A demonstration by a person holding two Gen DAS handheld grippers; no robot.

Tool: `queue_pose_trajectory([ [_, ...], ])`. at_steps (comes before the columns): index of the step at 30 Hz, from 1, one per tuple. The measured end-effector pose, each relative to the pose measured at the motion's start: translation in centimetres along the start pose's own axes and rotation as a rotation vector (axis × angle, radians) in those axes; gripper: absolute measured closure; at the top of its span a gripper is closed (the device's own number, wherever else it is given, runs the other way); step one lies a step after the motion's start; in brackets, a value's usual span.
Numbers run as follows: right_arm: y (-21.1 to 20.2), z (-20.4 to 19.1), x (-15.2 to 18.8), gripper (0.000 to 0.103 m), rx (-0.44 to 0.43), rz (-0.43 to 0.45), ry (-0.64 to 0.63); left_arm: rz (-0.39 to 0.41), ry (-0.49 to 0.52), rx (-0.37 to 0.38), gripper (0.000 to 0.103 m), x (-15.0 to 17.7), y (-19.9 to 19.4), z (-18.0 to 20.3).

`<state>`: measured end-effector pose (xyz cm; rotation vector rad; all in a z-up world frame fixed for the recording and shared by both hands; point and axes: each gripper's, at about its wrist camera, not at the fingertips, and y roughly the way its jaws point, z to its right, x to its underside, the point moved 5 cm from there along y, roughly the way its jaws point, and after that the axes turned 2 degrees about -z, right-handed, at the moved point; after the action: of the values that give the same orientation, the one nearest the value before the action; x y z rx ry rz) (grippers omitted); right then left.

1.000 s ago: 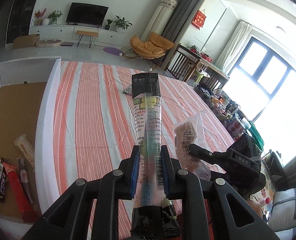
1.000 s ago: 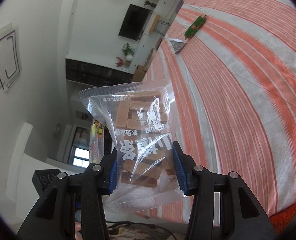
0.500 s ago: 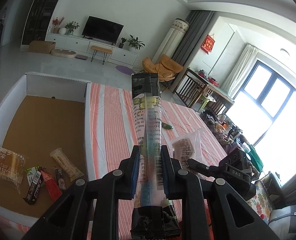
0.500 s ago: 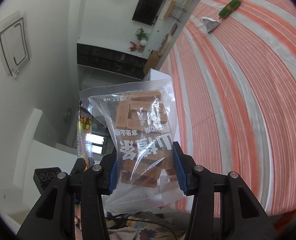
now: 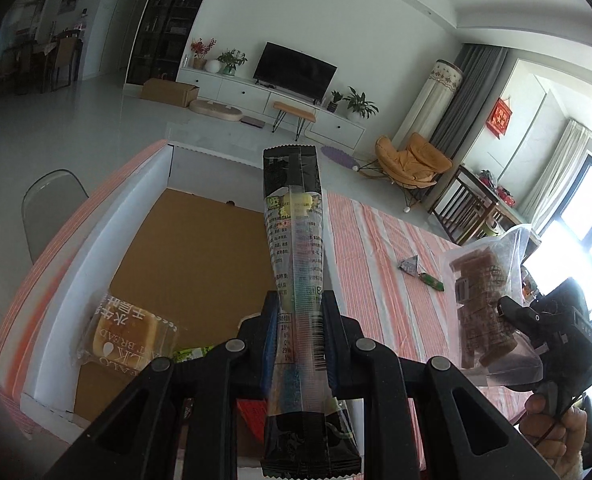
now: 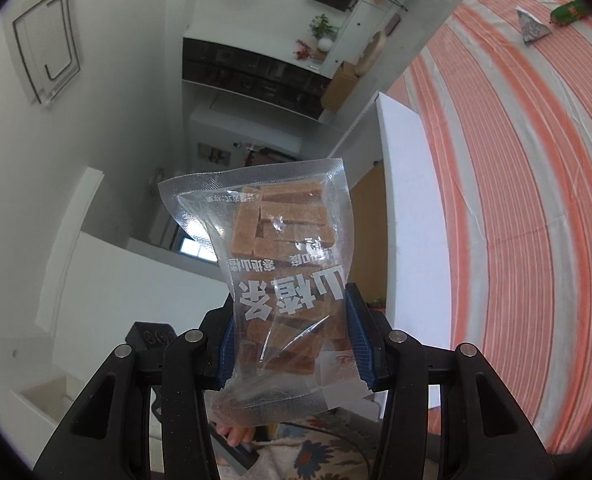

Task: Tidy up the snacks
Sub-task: 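Lower both packets into the white box and open both tools, then withdraw both tools from the box back over the table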

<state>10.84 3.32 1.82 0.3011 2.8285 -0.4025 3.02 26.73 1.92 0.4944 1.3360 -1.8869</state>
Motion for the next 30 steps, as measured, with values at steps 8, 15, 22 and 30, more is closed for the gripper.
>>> queue_pose_trajectory([
  [8, 10.3, -1.1, 0.7, 0.027, 0.28, -0.086, -0.221, -0.055, -0.018, -0.301, 0.032, 1.8, 3.9, -6.9],
  [15, 4.9, 2.5, 1.8, 0.026, 0.666, 0.03, -0.496, 0.006, -0.076, -0.296, 0.005, 2.4, 4.1, -7.1],
  [22, -8.1, 13.6, -0.9, 0.026, 1.121, 0.192, -0.38, 0.023, 0.049, -0.112, 0.003, 2.4, 4.5, 3.4],
  [30, -19.1, 18.1, -1.9, 0.026, 1.288, 0.401, -0.177, -0.139, 0.268, 0.073, 0.001, 6.7, 9.6, 18.4],
])
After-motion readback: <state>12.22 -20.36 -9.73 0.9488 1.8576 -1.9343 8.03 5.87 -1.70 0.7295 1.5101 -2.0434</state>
